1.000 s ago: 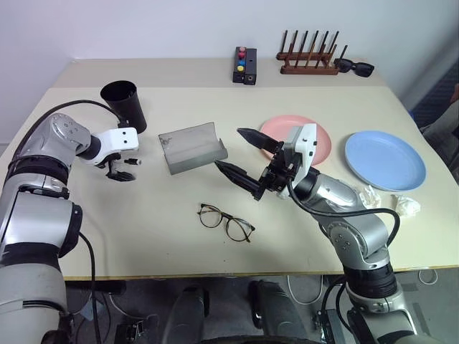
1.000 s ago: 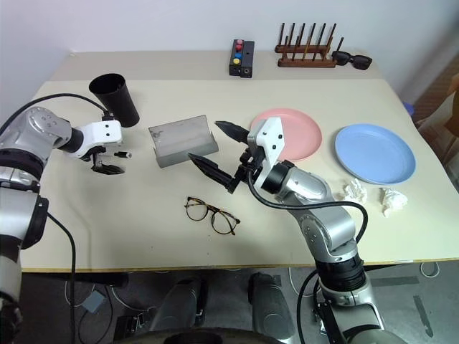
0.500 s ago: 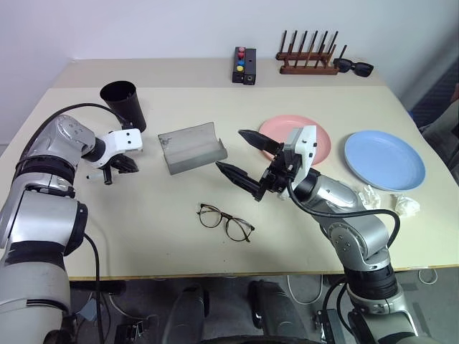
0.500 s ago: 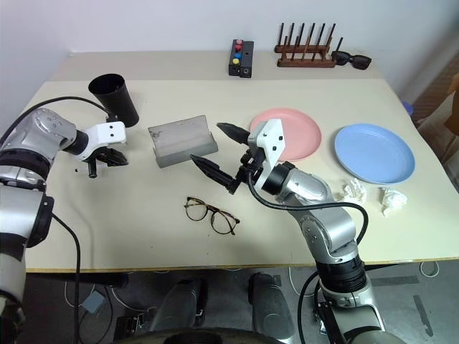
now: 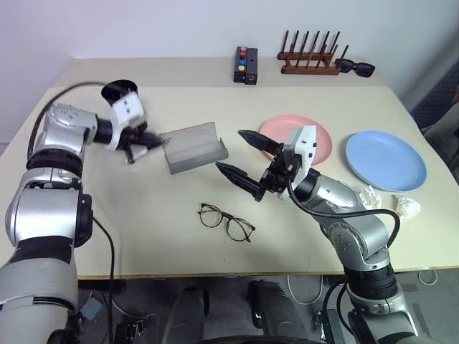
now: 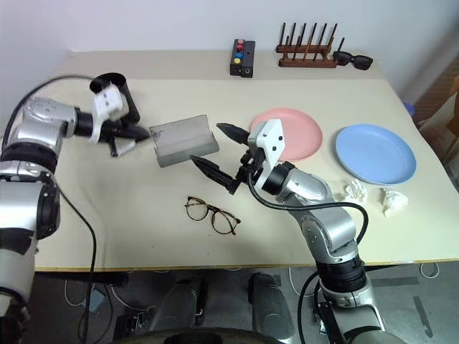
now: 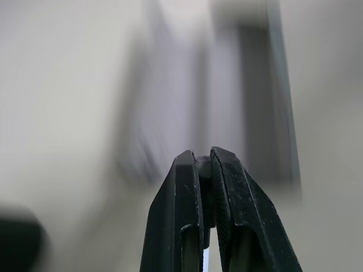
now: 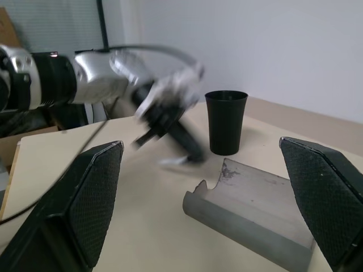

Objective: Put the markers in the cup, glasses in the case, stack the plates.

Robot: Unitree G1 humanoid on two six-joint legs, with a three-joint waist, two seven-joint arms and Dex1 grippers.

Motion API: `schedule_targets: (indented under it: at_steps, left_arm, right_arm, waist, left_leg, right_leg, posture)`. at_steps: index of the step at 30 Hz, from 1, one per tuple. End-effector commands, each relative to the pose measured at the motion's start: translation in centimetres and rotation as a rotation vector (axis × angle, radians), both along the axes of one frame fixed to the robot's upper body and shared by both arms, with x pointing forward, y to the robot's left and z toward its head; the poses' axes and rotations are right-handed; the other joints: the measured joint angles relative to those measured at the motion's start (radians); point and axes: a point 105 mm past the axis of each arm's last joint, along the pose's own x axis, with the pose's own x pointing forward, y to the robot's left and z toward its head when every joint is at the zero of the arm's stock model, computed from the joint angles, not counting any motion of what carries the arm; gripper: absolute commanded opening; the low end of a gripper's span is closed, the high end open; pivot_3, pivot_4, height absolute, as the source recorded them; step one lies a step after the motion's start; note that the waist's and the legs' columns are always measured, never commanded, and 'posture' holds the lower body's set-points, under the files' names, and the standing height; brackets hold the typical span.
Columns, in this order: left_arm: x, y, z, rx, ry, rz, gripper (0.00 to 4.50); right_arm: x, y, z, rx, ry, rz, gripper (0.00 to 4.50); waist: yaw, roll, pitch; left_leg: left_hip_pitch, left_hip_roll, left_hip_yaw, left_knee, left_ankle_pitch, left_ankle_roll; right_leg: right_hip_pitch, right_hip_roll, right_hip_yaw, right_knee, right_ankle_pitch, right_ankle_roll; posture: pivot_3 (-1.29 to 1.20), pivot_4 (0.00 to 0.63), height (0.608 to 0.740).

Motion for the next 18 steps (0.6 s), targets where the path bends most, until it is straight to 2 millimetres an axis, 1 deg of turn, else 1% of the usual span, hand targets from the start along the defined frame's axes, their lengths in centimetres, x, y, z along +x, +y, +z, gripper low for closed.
schedule_targets:
  at_steps: [1, 3, 5, 7, 10, 13, 18]
  left_arm:
    - [0.6, -0.3, 7.0, -0.229, -0.268, 0.065, 0.06]
    - [1.0, 0.3, 8.7, -0.309, -0.349, 0.144, 0.06]
    - [1.5, 1.2, 9.9, -0.377, -0.406, 0.241, 0.06]
    - [1.8, 2.0, 10.7, -0.42, -0.458, 0.321, 0.06]
    - [2.1, 4.0, 12.0, -0.487, -0.574, 0.5, 0.06]
    - [2.4, 5.4, 11.9, -0.495, -0.628, 0.629, 0.06]
    - [2.9, 7.1, 10.4, -0.458, -0.637, 0.791, 0.06]
  right_arm:
    - [-0.3, 0.3, 1.1, 0.012, -0.048, 0.019, 4.5]
    - [-0.2, 0.4, 1.2, 0.013, -0.05, 0.023, 4.5]
    - [-0.1, 0.4, 1.2, 0.014, -0.051, 0.025, 4.5]
    - [-0.1, 0.4, 1.3, 0.015, -0.052, 0.027, 4.5]
    - [-0.1, 0.6, 1.3, 0.018, -0.052, 0.034, 4.5]
    - [-0.2, 0.7, 1.3, 0.019, -0.052, 0.04, 4.5]
    - [-0.3, 0.7, 1.3, 0.02, -0.052, 0.039, 4.5]
  waist:
    - [-0.002, 0.0, 0.0]
    - [-0.007, 0.0, 0.0]
    - [-0.014, 0.0, 0.0]
    - [-0.02, 0.0, 0.0]
    - [-0.023, 0.0, 0.0]
    - [-0.023, 0.0, 0.0]
    - [-0.023, 0.0, 0.0]
  left_leg:
    - [0.0, 0.0, 0.0, 0.0, 0.0, 0.0]
    - [0.001, 0.0, 0.0, 0.0, 0.0, 0.0]
    - [0.001, 0.0, 0.0, -0.001, 0.0, 0.0]
    - [0.002, 0.0, -0.001, -0.001, 0.0, 0.0]
    - [0.001, 0.0, -0.001, -0.001, 0.0, 0.0]
    - [0.001, 0.0, 0.0, -0.001, 0.0, 0.0]
    - [0.001, -0.001, 0.0, -0.001, 0.0, 0.0]
  right_leg:
    - [0.0, 0.0, 0.0, 0.0, 0.0, 0.0]
    - [0.0, 0.0, 0.0, 0.0, 0.0, 0.0]
    - [0.0, 0.0, 0.0, 0.001, 0.0, 0.0]
    - [0.0, 0.0, 0.0, 0.001, 0.0, 0.0]
    - [0.0, 0.0, 0.0, 0.001, 0.0, 0.0]
    - [0.0, 0.0, 0.0, 0.001, 0.0, 0.0]
    - [0.0, 0.0, 0.0, 0.001, 0.0, 0.0]
  posture:
    - [0.0, 0.15, 0.735]
    - [0.0, 0.15, 0.735]
    - [0.0, 0.15, 0.735]
    - [0.0, 0.15, 0.735]
    - [0.0, 0.15, 0.735]
    - [0.0, 0.15, 0.735]
    - [0.0, 0.15, 0.735]
